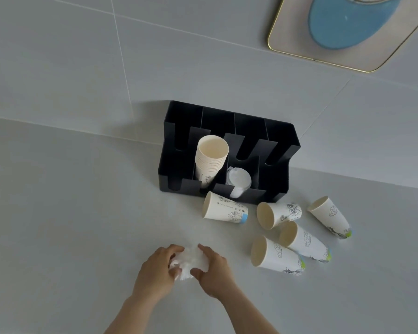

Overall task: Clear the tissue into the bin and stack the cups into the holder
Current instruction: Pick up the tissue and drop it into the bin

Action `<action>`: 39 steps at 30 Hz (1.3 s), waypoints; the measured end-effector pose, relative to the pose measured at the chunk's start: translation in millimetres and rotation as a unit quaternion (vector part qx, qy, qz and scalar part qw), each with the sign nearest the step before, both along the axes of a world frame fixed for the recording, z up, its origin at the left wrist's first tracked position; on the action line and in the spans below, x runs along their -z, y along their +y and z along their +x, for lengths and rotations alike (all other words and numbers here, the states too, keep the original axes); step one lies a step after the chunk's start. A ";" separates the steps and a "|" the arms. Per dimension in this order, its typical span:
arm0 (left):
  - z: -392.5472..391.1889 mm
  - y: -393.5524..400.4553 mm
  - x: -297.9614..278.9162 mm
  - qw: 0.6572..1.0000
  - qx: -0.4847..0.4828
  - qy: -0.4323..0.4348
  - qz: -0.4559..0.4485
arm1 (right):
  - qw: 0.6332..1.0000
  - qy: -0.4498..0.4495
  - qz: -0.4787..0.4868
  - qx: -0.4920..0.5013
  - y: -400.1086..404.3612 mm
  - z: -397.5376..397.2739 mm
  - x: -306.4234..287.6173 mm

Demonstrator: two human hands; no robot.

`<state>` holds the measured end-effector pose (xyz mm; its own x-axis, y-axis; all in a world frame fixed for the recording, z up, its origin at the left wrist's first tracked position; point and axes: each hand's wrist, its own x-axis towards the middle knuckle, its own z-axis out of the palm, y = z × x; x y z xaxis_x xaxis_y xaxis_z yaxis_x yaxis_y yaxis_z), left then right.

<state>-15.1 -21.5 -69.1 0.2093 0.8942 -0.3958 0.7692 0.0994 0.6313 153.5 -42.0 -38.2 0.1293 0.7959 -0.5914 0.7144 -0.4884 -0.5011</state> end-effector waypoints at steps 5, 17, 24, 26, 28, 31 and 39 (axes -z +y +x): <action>20.7 -0.9 -1.9 0.997 -0.049 -0.043 0.034 | 0.994 0.086 0.024 0.064 1.9 -4.9 1.1; 67.6 -2.4 -33.6 0.962 -0.120 -0.244 -0.014 | 0.944 0.230 0.047 0.232 12.2 41.9 -18.8; 61.8 2.0 -30.6 0.972 -0.127 -0.195 0.040 | 0.927 0.255 0.063 0.268 9.0 42.9 -28.7; 61.4 3.9 -30.9 0.973 -0.119 -0.198 0.029 | 0.921 0.279 0.060 0.264 8.3 44.7 -32.3; 59.5 7.2 -32.4 0.974 -0.119 -0.194 0.002 | 0.913 0.315 0.046 0.256 9.7 46.0 -33.8; 63.2 8.2 -37.8 0.977 -0.150 -0.154 0.013 | 0.903 0.380 0.020 0.198 7.9 52.4 -36.0; 114.4 -8.9 -59.1 0.967 -0.227 -0.087 0.081 | 0.908 0.415 0.000 0.062 9.2 100.0 -58.1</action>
